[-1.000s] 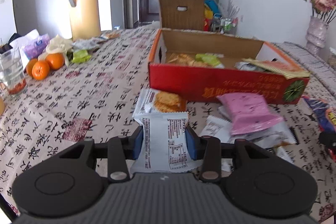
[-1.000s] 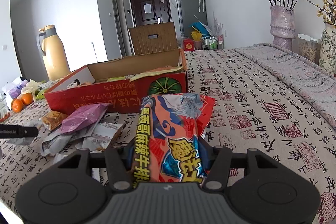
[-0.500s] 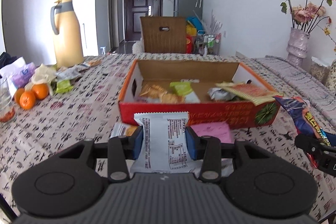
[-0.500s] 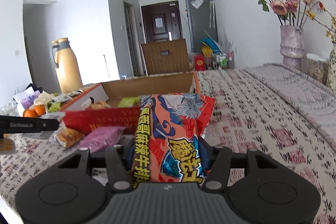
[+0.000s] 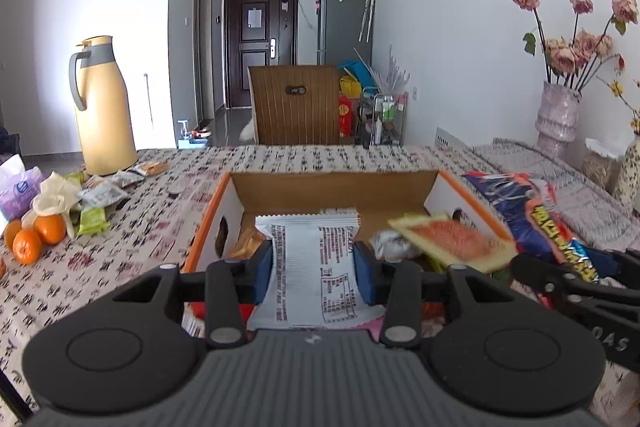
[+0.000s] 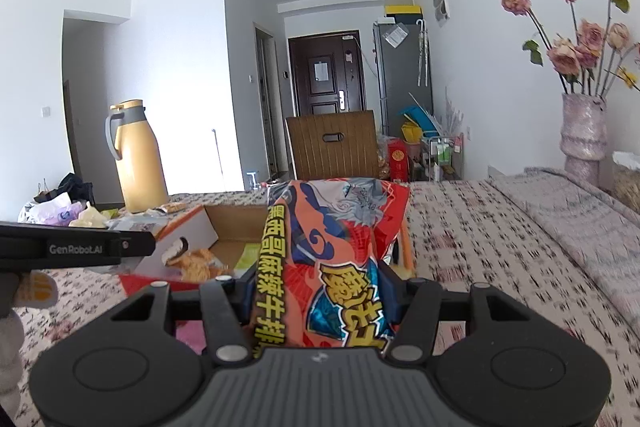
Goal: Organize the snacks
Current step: 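Carry the blue-and-orange bag and white packet toward the box with both tools, then lower both packets into the box and open both tools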
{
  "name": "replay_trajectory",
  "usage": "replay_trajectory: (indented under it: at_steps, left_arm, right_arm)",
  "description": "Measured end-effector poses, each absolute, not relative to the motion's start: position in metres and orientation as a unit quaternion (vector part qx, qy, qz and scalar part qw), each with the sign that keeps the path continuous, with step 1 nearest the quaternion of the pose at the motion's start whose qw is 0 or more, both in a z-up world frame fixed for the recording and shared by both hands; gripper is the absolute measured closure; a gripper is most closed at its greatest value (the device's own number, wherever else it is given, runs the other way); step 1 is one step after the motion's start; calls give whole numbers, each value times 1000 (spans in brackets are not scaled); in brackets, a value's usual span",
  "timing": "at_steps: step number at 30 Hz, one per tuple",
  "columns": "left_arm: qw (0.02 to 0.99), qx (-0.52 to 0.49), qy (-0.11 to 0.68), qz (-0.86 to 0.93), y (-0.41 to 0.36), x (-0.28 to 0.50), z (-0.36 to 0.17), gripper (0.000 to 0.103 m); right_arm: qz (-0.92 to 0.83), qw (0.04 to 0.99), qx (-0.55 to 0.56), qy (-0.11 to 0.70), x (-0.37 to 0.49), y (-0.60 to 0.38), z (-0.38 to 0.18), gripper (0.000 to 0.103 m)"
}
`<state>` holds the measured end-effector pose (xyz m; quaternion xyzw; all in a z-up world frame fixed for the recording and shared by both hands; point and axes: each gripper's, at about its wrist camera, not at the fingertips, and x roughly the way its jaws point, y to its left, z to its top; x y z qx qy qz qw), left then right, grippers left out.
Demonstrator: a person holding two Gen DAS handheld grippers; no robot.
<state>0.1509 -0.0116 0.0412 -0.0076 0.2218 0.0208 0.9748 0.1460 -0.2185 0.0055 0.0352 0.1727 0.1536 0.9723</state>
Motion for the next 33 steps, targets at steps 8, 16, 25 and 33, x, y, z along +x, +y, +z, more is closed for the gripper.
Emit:
replay_trajectory:
  at_steps: [8, 16, 25, 33]
  left_arm:
    - [979, -10, 204, 23, -16, 183, 54, 61]
    - [978, -19, 205, 42, -11, 228, 56, 61]
    - [972, -34, 227, 57, 3, 259, 22, 61]
    - [968, -42, 241, 55, 12, 262, 12, 60]
  right_arm:
    - [157, 974, 32, 160, 188, -204, 18, 48]
    - [154, 974, 22, 165, 238, -187, 21, 48]
    - [157, 967, 29, 196, 266, -180, -7, 48]
    - [152, 967, 14, 205, 266, -174, -14, 48]
